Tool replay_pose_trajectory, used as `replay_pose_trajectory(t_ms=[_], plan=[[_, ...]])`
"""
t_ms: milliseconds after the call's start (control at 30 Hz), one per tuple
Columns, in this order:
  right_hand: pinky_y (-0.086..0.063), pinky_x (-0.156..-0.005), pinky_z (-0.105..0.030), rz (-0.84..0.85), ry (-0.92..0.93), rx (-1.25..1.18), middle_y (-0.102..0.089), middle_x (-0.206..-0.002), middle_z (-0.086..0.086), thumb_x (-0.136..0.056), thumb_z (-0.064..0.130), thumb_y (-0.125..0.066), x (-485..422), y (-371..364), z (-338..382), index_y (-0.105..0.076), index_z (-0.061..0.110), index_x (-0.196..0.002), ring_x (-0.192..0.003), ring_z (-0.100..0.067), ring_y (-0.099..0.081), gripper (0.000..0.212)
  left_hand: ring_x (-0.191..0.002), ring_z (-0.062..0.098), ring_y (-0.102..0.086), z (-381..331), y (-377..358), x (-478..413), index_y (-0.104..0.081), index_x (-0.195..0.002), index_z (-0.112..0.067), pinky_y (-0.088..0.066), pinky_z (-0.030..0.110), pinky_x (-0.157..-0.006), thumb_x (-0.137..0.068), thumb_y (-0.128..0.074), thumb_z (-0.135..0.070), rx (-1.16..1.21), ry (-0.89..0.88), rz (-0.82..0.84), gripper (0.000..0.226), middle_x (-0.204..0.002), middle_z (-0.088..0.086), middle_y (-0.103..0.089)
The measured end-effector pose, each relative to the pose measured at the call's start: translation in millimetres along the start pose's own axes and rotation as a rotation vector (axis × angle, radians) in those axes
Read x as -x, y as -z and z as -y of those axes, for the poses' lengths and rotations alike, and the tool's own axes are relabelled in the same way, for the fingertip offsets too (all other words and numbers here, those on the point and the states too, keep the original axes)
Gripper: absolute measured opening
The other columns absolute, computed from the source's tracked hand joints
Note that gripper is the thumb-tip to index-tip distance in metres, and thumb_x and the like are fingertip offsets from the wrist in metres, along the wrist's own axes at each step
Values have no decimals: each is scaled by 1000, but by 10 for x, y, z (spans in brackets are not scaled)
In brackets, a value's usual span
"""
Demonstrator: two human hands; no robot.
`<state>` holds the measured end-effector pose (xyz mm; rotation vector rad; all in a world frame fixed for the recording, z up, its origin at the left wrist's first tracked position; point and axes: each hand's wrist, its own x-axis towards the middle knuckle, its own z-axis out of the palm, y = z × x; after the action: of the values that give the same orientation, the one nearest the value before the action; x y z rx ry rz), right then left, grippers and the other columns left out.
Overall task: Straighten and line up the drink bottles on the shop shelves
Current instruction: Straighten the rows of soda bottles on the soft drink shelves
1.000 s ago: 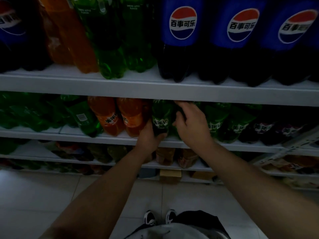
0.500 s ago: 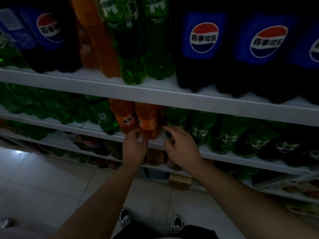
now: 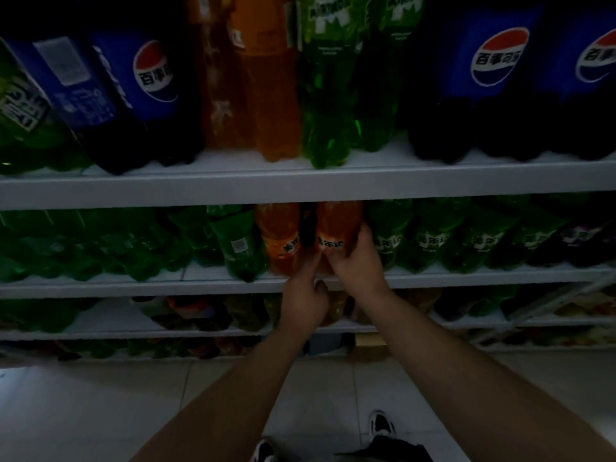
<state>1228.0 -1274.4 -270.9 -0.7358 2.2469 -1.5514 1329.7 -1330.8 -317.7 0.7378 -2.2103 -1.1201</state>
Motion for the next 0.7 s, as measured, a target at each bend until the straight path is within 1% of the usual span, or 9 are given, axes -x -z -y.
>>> replay_pose_trajectory(t_ms=[100,200,267,333,433,500,600,633,700], plan=[[-39,-83,-19,-51,-26,44,-59,-118,3,-77,32,-76,-9,-114,-13,-48,18,-130,-105,-9,-55,61,-115,13,-52,97,156,-98,-43,-141,-11,-36,16,-96,-85,-44,7,61,-27,59,59,-130,4,-56],[-44,-86,-25,-80,-55,84,-62,-117,-5,-78,31,-75,18,-234,-6,-53,13,-123,-107,-17,-58,53,-112,5,-45,103,184,-186,-33,-146,-13,-34,11,-91,-86,-43,9,96,25,180,64,-128,-1,-50],[-45,-91,-29,-91,-63,127,-61,-120,-9,-85,32,-69,27,-274,-6,-50,10,-126,-110,-21,-57,50,-118,8,-43,118,171,-217,-29,-148,-13,-29,9,-93,-85,-42,10,106,67,243,68,-136,4,-48],[-43,-96,-32,-68,-73,141,-57,-126,-11,-90,32,-61,38,-254,-3,-44,9,-132,-114,-24,-54,51,-122,10,-42,133,169,-212,-30,-148,-15,-27,9,-95,-84,-43,11,116,71,244,70,-140,3,-46],[-42,-99,-35,-17,-37,124,-54,-131,-12,-94,29,-55,74,-195,-16,-37,9,-138,-117,-24,-52,52,-114,6,-45,109,174,-163,-28,-148,-23,-32,11,-93,-86,-44,8,114,74,247,72,-132,-3,-48],[-44,-94,-32,-48,-22,158,-57,-127,-10,-93,29,-58,110,-196,-47,-41,11,-135,-113,-23,-55,49,-105,4,-48,97,161,-148,-29,-148,-25,-35,9,-87,-88,-43,6,107,99,241,69,-126,-5,-50],[-46,-90,-31,-110,-56,167,-60,-120,-9,-84,28,-68,106,-242,-40,-47,12,-127,-109,-23,-57,51,-108,10,-51,81,153,-168,-36,-146,-20,-37,12,-86,-89,-42,5,84,105,238,62,-130,0,-53],[-47,-89,-32,-121,-67,174,-61,-118,-10,-84,28,-68,83,-248,-27,-48,10,-125,-108,-24,-58,49,-108,11,-50,79,155,-176,-37,-145,-18,-36,10,-85,-89,-43,5,76,99,231,61,-129,-1,-53],[-48,-86,-33,-115,-60,207,-62,-117,-13,-88,29,-65,35,-240,-9,-49,7,-123,-105,-27,-59,44,-109,8,-46,90,153,-181,-38,-145,-15,-29,-2,-83,-88,-45,7,51,76,198,61,-123,-6,-49]])
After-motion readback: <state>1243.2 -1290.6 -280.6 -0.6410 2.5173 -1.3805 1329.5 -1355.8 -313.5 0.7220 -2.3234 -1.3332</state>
